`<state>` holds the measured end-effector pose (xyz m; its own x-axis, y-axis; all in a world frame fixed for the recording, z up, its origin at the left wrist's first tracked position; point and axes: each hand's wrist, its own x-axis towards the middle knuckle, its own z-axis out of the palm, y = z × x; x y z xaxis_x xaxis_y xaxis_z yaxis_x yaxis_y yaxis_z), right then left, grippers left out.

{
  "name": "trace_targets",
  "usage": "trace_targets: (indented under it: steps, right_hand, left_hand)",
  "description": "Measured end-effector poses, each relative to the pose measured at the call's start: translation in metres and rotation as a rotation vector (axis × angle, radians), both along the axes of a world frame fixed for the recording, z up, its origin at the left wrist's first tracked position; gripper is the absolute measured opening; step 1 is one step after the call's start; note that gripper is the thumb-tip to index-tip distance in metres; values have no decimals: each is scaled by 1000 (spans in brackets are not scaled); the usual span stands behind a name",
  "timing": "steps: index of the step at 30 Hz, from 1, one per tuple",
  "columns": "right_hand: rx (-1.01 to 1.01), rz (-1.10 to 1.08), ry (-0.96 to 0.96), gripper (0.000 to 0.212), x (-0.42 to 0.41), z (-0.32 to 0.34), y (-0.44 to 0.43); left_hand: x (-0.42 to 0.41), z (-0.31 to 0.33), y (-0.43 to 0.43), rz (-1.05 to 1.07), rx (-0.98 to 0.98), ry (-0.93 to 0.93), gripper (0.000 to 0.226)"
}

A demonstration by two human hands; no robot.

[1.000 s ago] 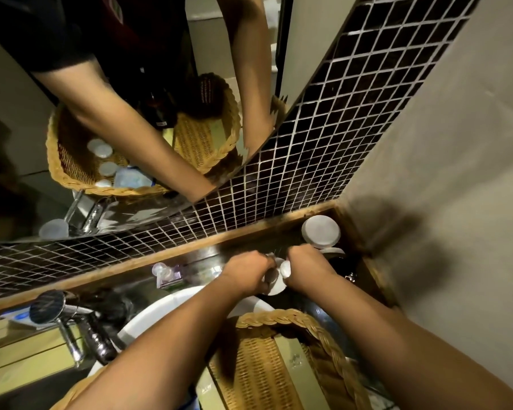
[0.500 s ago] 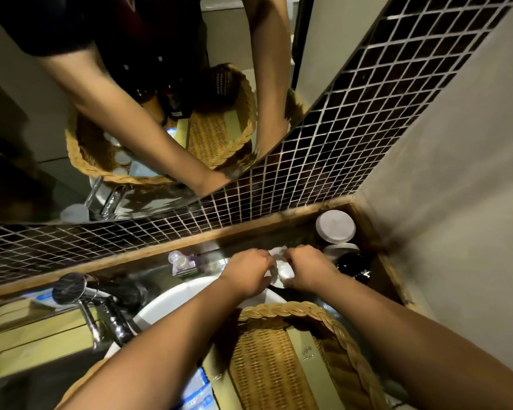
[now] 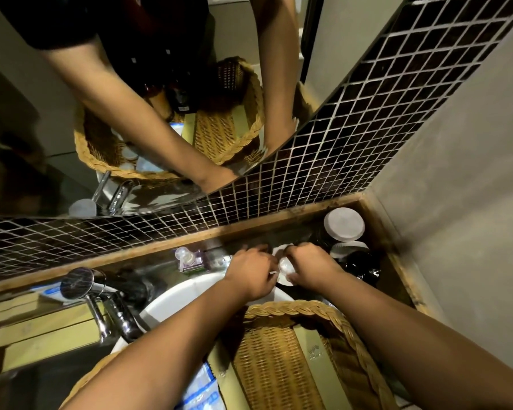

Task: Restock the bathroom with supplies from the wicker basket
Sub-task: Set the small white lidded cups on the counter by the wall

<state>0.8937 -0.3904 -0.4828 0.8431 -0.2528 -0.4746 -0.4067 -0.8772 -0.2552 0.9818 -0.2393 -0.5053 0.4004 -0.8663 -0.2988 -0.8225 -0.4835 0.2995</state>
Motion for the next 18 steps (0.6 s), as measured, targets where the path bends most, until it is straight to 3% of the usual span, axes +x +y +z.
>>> trace_targets:
  steps: [9, 18]
  right_hand:
    - [1, 4, 36, 61, -1, -6, -5]
    - [-143, 271, -18, 55, -11, 18, -7]
  left_hand:
    - [1, 1, -1, 13, 28, 69, 31]
    - [-6, 13, 13, 22, 42, 25, 47]
